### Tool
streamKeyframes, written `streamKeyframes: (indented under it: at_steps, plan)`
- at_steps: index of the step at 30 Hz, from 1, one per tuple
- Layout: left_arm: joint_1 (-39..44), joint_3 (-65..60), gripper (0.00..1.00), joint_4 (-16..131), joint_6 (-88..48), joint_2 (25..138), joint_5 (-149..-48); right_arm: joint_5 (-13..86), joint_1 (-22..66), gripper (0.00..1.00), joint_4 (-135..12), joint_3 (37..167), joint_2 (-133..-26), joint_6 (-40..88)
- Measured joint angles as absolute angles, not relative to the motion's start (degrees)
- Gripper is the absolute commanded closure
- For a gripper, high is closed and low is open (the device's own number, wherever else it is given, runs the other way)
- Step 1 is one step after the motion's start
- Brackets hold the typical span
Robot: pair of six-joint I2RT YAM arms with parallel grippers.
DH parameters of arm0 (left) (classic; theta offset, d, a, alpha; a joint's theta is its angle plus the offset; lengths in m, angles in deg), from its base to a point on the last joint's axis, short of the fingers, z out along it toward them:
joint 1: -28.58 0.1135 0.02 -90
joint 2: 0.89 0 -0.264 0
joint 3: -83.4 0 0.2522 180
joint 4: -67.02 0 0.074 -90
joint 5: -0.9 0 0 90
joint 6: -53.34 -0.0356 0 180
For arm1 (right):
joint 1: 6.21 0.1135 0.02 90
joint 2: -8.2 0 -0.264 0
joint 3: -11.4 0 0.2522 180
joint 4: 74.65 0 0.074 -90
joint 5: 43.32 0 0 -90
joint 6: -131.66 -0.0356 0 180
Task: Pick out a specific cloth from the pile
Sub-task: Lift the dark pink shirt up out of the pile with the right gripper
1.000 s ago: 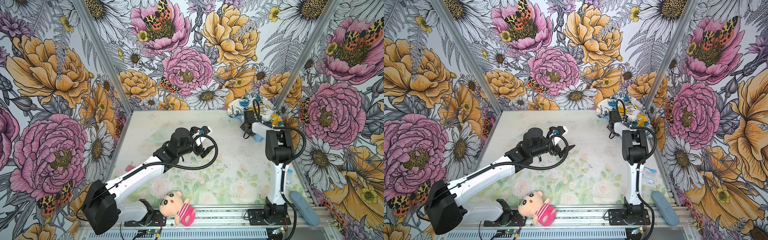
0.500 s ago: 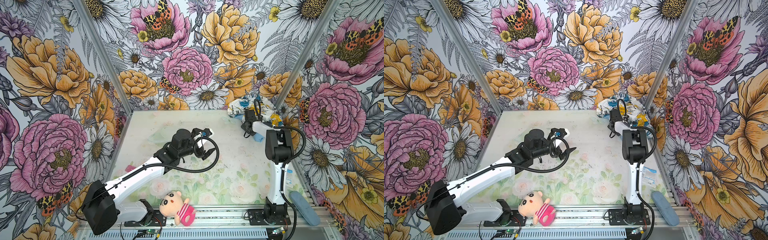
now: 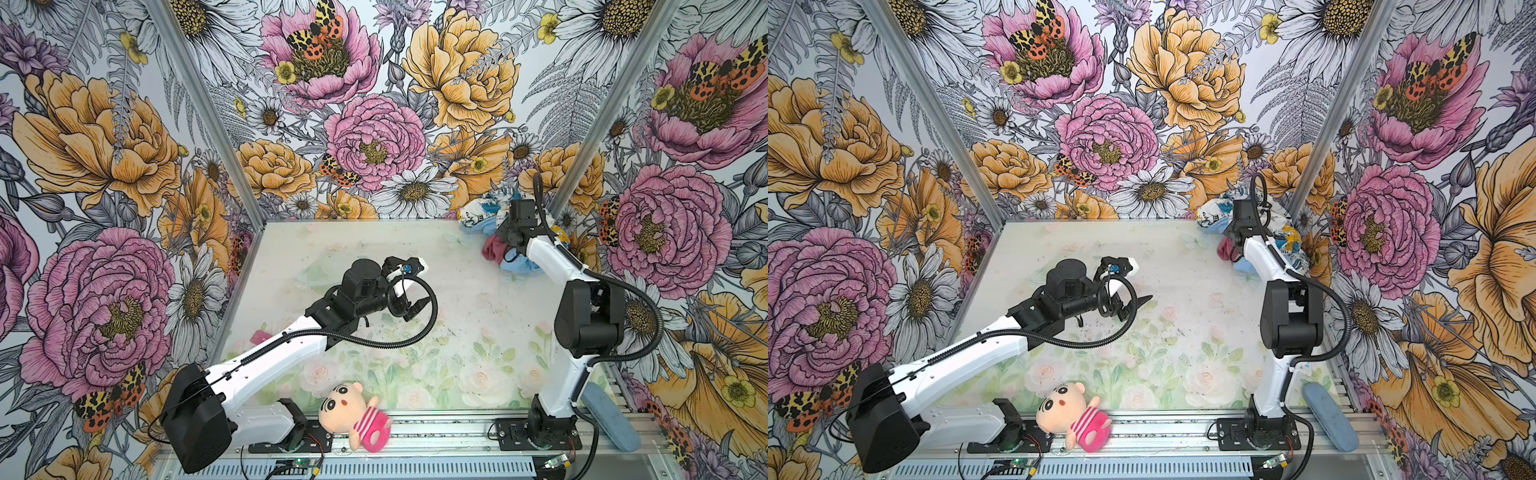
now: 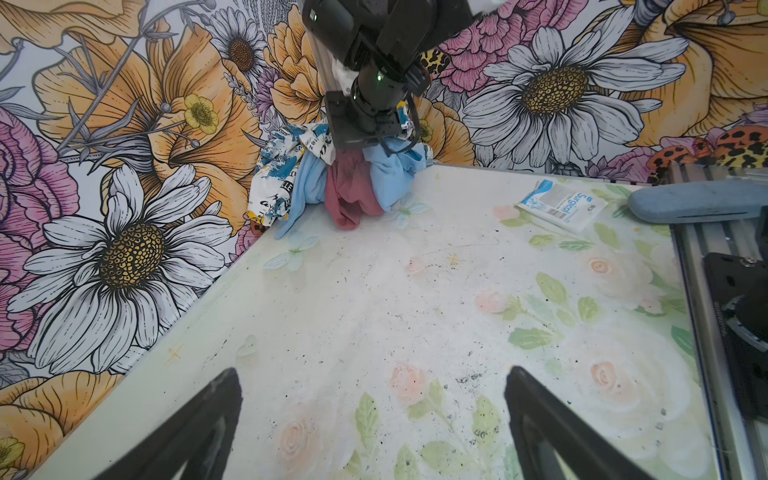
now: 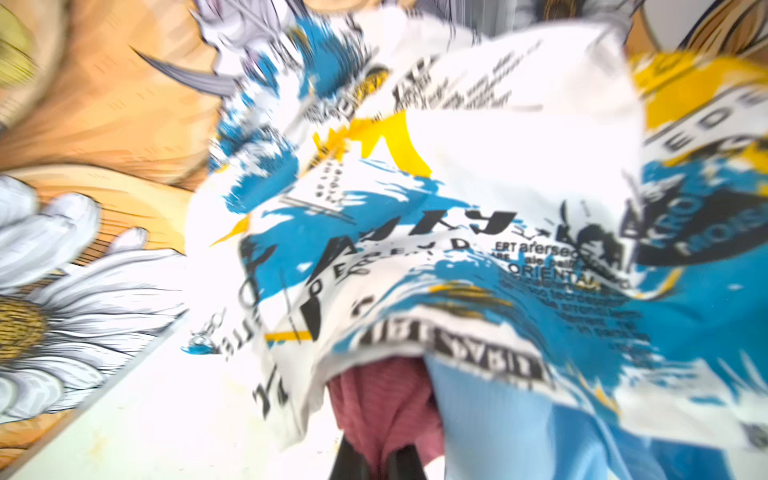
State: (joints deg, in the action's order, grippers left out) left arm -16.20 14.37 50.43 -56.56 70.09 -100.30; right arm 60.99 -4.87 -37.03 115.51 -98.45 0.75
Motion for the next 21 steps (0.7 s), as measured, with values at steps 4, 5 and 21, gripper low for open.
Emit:
streamKeyframes:
  at_steps: [4, 5, 21]
  plan:
    - [-16.20, 14.37, 0.01, 50.39, -56.54, 69.54, -99.43, 59.90, -5.46, 1.00, -33.60, 125.80, -96.99, 3.09]
    - [-16.20, 14.37, 0.01, 50.39, -56.54, 69.28, -99.19, 59.65, -5.54, 1.00, -32.27, 129.87, -97.34, 3.77]
    - [-11.98, 14.37, 0.01, 49.99, -56.52, 62.76, -94.66, 38.24, 0.03, 1.00, -23.92, 184.97, -109.79, 5.28]
